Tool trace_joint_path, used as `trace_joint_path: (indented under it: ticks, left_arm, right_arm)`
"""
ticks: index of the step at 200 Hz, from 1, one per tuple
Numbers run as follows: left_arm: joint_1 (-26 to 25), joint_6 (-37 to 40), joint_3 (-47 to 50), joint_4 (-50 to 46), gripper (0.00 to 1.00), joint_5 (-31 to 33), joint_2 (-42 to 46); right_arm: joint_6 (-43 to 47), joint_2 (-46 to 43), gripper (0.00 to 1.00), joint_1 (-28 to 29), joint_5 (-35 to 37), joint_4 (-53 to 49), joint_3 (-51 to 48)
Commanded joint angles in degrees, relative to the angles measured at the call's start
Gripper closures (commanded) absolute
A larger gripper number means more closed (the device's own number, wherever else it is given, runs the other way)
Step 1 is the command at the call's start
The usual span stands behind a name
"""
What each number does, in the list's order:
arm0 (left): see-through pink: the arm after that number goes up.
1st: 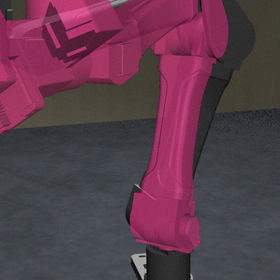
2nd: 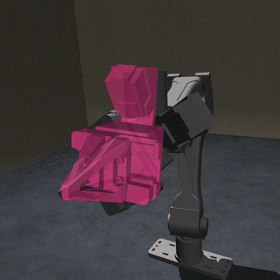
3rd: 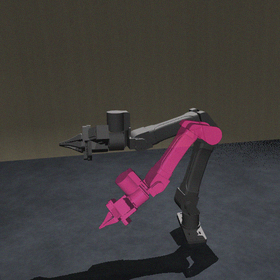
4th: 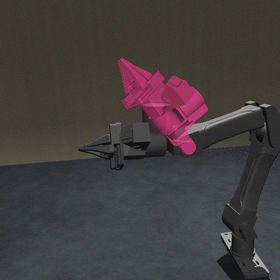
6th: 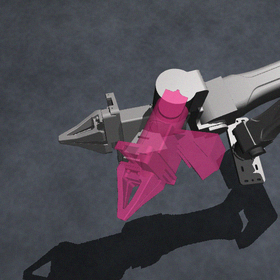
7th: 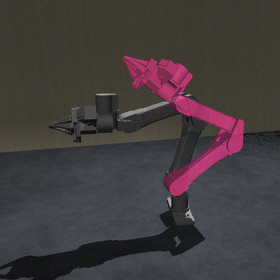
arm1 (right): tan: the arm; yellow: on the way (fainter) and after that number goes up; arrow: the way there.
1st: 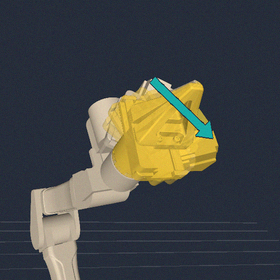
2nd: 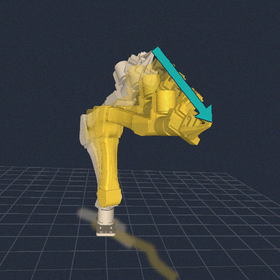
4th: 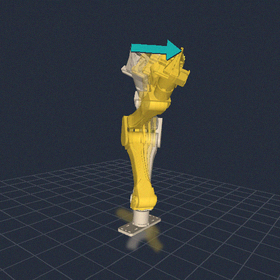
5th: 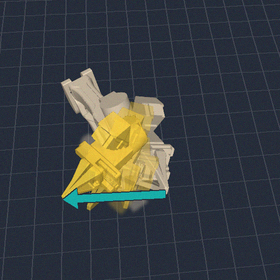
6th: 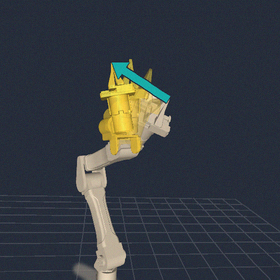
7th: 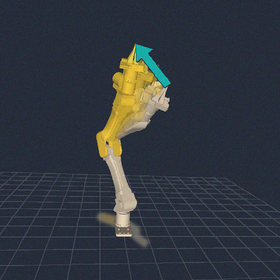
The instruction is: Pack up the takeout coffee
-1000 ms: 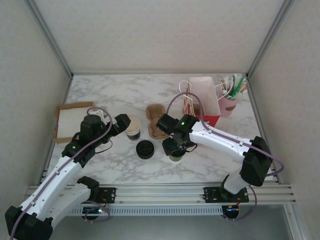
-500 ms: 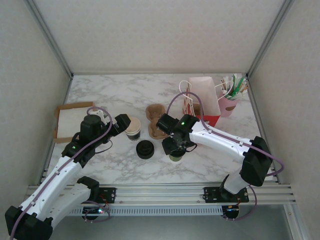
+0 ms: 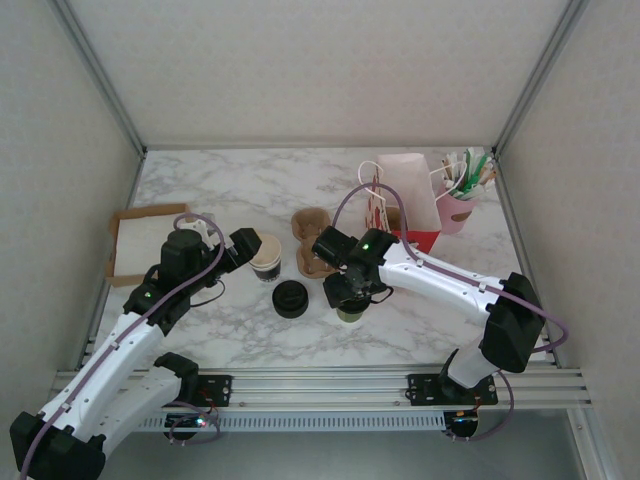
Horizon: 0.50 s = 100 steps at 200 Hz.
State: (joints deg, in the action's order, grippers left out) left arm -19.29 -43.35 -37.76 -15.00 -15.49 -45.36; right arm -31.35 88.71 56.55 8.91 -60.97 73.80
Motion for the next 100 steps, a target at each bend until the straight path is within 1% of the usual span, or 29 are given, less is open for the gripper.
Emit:
trace_joint_path:
  ticks: [1,19,60,89,100]
  left_arm:
    - [0.65,-0.5,0.32,1.17,0.0,-1.04,0.88]
    - [0.59,-0.5,0.23,1.13,0.0,-0.99,0.89]
    - [0.62,-0.51,0.25,1.13,0.0,-1.03,0.98]
    - [0.6,-0.64,0.4,1.25,0.0,-1.04,0.96]
    - [0.62,-0.64,0.32,1.37,0.0,-1.04,0.98]
  right_arm:
    - [-1.25,0.81,0.2,0.65,-0.23,-0.03,-0.28]
    - [-1.45,0.65,0.2,0.66,-0.13,-0.12,-0.24]
    - [-1.4,0.99,0.23,0.62,-0.33,-0.22,-0.51]
    - [-1.36,1.47,0.26,0.66,-0.43,-0.29,-0.63]
    - [-1.29,1.56,0.29,0.66,-0.3,-0.53,-0.62]
